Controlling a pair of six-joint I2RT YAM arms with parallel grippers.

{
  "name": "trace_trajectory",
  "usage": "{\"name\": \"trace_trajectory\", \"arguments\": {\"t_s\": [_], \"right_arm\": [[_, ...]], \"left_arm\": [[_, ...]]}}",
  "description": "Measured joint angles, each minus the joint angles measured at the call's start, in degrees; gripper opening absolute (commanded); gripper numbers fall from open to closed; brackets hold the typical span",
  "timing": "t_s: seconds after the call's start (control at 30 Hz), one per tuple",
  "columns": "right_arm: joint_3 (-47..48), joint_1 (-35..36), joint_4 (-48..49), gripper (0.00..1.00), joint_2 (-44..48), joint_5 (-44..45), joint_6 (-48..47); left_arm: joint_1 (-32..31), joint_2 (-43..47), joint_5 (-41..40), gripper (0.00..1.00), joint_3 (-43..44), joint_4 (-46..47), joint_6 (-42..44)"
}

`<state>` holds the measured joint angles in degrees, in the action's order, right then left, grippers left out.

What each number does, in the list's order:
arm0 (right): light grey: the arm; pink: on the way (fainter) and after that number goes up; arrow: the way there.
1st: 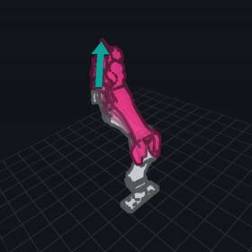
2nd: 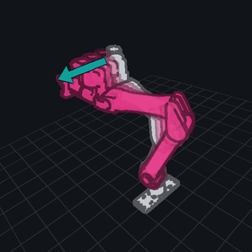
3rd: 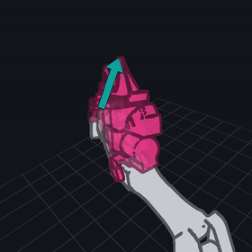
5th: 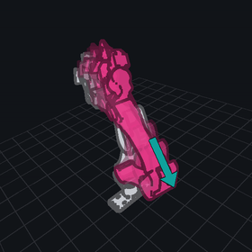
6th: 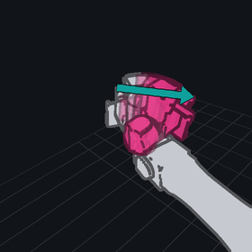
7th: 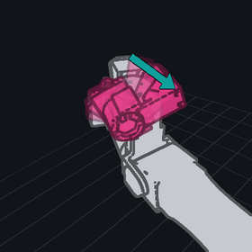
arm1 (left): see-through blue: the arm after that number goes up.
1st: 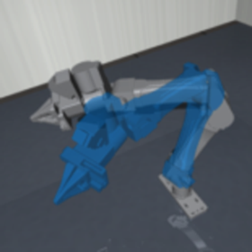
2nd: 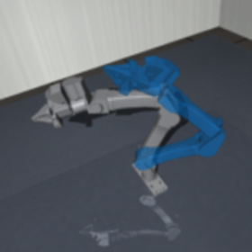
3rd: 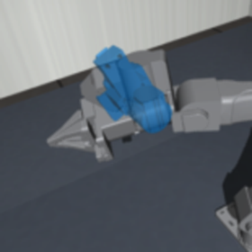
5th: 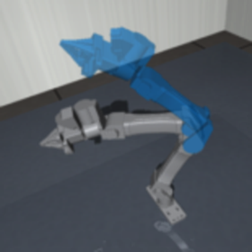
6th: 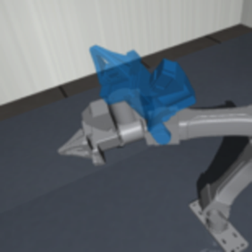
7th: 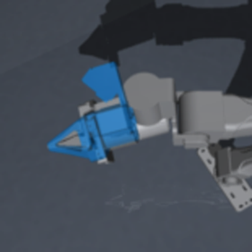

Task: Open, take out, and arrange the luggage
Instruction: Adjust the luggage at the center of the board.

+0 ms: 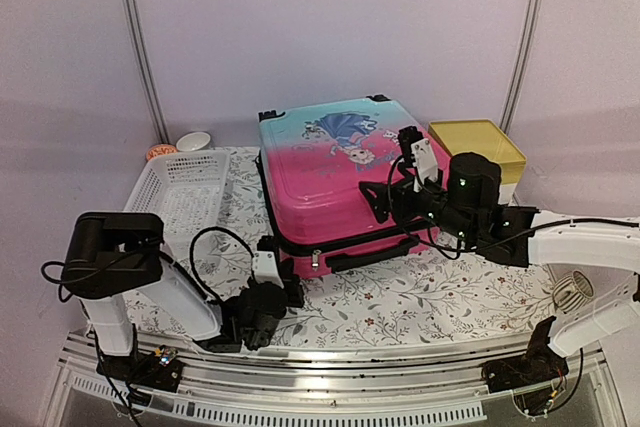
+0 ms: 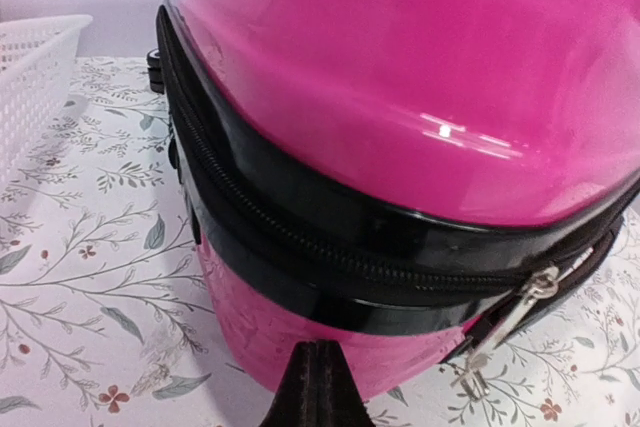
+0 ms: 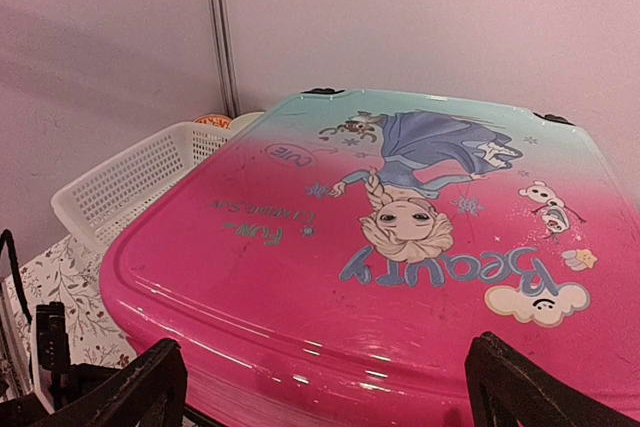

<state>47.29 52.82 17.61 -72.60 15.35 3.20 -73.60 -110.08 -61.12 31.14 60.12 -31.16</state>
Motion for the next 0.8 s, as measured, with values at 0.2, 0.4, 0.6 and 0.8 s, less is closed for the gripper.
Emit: {"name": "trace_trajectory", "arguments": {"t_s": [0.2,0.4,0.6,0.8], "right_arm": [[0.17,-0.42,-0.48,0.99,-1.11,-1.18,0.04],[0.35,-0.5,-0.48,0.99,-1.14,-2.01,0.09],[-0.28,-0.55,-0.37,0.99,-0.31,-4.28,0.83],[-6.73,-0.66,0.92,0.99,5.99,-6.03,1.11]], "left_arm": [[-0.17,0.74,2.67,0.03,-1.38,4.37,3.65],[-0.26,-1.22,7.58,0.26,-0.92,8.68,8.17],[-0.28,-3.37,10.36,0.4,-0.48,11.26,9.92],[-0.28,-4.76,12.61,0.41,0.02,13.2,11.08]]}}
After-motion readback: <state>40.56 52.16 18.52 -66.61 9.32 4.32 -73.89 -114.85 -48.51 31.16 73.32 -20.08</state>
